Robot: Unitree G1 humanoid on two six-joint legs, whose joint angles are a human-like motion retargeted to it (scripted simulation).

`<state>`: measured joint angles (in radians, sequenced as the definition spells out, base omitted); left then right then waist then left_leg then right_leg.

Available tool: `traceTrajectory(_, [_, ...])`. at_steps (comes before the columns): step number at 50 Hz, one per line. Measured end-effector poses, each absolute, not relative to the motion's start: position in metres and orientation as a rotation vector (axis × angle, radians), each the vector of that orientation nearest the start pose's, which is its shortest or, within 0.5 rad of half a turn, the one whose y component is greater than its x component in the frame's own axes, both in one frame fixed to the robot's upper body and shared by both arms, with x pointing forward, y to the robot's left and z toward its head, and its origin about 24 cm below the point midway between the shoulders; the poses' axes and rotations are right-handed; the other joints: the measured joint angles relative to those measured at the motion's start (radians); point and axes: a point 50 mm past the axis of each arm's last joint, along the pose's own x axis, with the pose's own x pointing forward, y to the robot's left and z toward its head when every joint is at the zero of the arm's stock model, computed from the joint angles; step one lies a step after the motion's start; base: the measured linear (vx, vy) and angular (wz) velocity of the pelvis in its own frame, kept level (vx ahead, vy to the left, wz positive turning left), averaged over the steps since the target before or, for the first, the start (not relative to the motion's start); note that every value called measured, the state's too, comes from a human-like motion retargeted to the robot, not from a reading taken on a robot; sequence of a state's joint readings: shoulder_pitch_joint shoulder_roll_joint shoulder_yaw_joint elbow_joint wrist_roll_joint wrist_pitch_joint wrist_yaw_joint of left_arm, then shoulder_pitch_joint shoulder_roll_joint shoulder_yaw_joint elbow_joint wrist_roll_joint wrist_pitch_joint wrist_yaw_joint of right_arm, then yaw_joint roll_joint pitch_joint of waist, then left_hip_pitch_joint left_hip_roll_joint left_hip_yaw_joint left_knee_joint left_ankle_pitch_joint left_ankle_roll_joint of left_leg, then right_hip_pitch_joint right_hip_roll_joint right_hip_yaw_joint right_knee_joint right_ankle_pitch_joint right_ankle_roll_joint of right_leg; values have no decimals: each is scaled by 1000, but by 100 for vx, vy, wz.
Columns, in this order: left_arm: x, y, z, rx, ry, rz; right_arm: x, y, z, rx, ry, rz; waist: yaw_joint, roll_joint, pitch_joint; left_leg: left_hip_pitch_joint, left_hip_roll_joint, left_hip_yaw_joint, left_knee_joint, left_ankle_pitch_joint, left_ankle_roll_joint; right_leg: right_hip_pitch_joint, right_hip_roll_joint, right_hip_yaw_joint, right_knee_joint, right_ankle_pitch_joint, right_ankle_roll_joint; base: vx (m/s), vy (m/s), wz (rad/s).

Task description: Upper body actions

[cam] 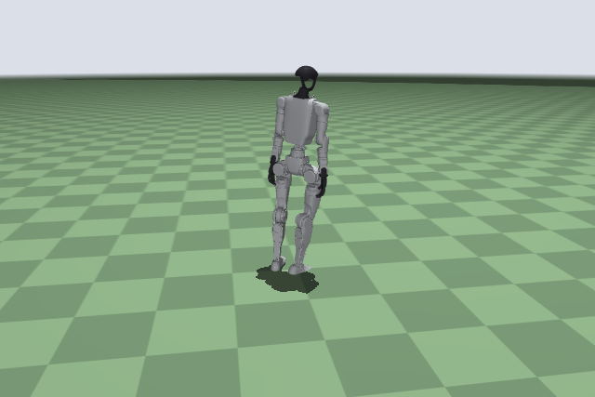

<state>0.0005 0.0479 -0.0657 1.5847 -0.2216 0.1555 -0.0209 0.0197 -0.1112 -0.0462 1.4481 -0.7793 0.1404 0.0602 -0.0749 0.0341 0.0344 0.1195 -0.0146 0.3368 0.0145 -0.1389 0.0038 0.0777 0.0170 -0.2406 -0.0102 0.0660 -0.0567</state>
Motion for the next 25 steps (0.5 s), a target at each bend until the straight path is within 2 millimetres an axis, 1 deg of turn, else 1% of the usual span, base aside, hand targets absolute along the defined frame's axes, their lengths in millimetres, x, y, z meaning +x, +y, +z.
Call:
traceTrajectory(13, [-9, 164, -180, -122, 1734, 141, 18, -200, -179, -674, 1589, 476, 0, 3, -3, 0, 1, 1, 0, -2, -1, 1, 1, 0, 0, -2, 0, 0, 0, 0])
traceTrajectory(25, [-10, 162, -181, -126, 1738, 137, 18, -203, -179, -682, 1595, 479, -2, 5, -6, -1, 0, 0, 0, -3, -1, 1, 2, -1, -1, -3, -1, 0, 0, 0])
